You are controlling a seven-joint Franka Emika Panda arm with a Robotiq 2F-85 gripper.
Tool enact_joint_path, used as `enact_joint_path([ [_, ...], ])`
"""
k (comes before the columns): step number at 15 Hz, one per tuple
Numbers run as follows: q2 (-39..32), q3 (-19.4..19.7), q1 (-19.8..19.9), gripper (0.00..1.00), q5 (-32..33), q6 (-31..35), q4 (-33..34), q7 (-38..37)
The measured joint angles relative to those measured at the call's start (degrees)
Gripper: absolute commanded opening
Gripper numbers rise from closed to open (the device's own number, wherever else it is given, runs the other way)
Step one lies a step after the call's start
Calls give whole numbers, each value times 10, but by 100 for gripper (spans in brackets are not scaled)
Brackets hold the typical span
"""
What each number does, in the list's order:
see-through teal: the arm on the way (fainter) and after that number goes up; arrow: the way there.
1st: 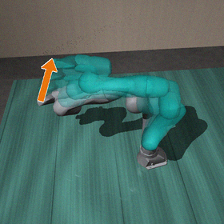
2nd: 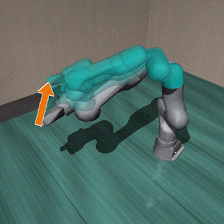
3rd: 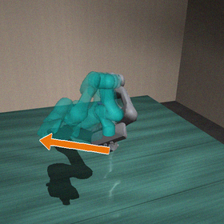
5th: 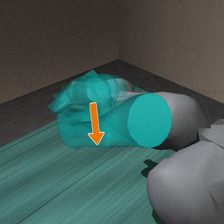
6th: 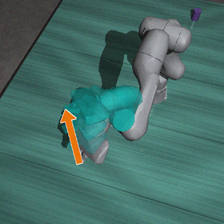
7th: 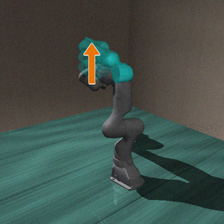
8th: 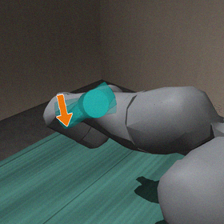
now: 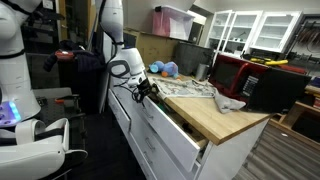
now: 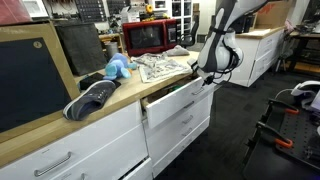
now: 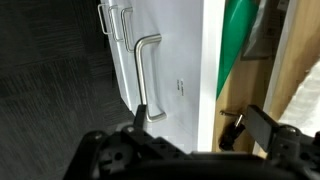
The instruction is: Pull open the top drawer
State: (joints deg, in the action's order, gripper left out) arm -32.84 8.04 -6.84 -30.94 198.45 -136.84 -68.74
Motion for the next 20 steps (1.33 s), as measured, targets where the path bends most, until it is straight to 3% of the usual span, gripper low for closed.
enact_joint_path([
  [5,-58,-2,31,100,-12,-7,53,-2],
  [11,-63,-28,61,100,-28,-37,52,-2],
  [15,-28,-79,95,100,-29,-49,7,-2],
  [20,29,-145,130,100,-29,-47,-95,-2],
])
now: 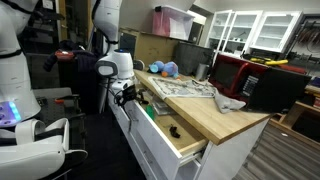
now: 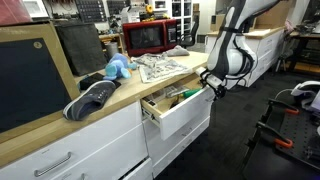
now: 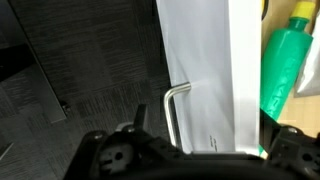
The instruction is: Pull open the top drawer
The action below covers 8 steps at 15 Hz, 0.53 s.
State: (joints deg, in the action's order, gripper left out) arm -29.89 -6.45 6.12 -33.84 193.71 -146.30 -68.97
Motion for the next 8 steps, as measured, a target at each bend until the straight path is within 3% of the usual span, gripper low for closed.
enact_joint_path([
  [5,48,-58,24,100,0,12,-113,0],
  [8,52,-72,9,100,-31,46,-142,19],
])
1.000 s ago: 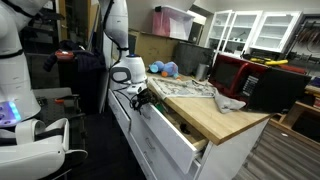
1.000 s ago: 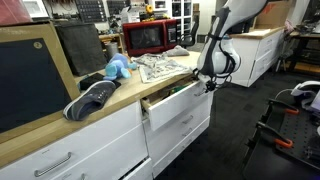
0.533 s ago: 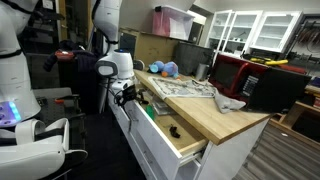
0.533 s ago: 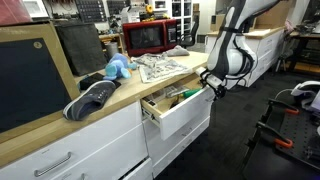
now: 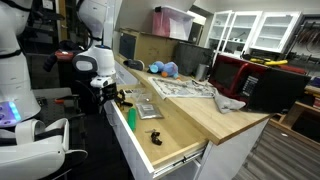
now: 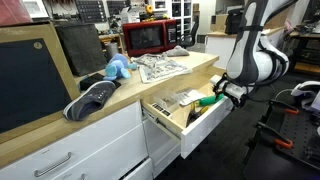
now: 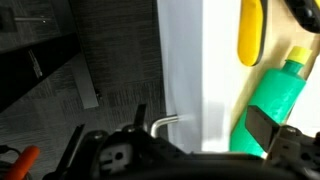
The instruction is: Pull open the top drawer
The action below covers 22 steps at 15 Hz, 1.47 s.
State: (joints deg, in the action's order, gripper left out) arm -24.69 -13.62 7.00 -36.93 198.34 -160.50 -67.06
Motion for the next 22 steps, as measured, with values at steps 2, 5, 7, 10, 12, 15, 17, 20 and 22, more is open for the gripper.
enact_joint_path([
  [2,8,24,-51,100,-51,4,14,38],
  [5,56,81,-154,100,-117,2,13,89],
  [7,87,93,-196,100,-163,2,13,142],
  [10,139,89,-222,100,-185,0,18,205],
  [12,176,90,-226,100,-186,-23,16,244],
  [15,213,94,-220,100,-180,-75,16,309],
  [17,222,106,-218,100,-179,-109,16,352],
  [20,212,115,-198,100,-151,-129,15,390],
  [22,199,116,-176,100,-123,-129,15,401],
])
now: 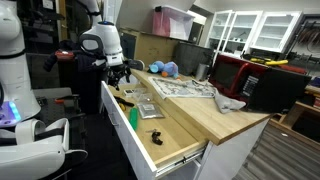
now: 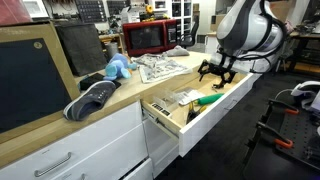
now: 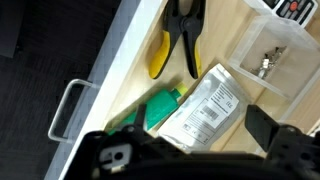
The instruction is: Pull open the top drawer
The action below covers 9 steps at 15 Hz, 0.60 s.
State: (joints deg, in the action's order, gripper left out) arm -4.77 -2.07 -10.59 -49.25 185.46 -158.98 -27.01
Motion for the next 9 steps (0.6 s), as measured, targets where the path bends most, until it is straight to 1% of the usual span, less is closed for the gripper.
enact_joint_path([
  [1,-5,11,0,100,11,0,0,5],
  [3,-10,46,-15,100,29,0,0,20],
  [7,-9,126,-51,100,85,-2,4,29],
  [8,-7,140,-57,100,87,-2,8,29],
  [9,-5,146,-59,100,87,-2,10,29],
])
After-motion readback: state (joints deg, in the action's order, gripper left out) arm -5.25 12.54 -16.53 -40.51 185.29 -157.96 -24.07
